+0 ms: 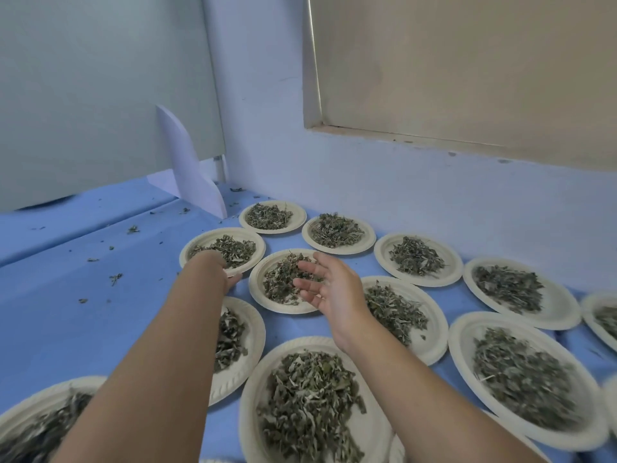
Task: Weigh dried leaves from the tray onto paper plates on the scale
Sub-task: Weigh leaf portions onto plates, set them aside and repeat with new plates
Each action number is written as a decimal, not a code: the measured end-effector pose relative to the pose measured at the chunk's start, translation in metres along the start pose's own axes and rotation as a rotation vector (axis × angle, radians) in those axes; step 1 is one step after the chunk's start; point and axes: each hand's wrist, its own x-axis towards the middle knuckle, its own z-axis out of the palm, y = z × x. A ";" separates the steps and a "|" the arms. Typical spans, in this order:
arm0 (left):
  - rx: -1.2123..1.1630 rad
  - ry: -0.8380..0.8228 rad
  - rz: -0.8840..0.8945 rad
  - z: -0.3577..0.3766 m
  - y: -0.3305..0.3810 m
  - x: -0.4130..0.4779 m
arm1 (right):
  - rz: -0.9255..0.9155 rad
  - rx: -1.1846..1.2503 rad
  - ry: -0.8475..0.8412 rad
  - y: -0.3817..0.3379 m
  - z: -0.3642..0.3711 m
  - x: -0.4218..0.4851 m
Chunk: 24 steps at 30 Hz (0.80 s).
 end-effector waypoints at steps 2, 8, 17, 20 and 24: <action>0.006 0.041 -0.045 0.008 0.003 -0.010 | -0.007 0.000 0.011 -0.007 -0.006 -0.012; -0.064 -0.107 -0.119 0.027 -0.005 -0.102 | -0.055 -0.003 0.058 -0.035 -0.037 -0.062; -0.143 -0.556 -0.041 0.091 -0.073 -0.317 | -0.350 -0.492 0.216 -0.085 -0.136 -0.188; -0.136 -0.639 0.056 0.111 -0.100 -0.394 | -0.457 -0.647 0.305 -0.104 -0.176 -0.237; -0.085 -0.694 0.225 0.128 -0.142 -0.486 | -0.603 -0.740 0.441 -0.123 -0.233 -0.312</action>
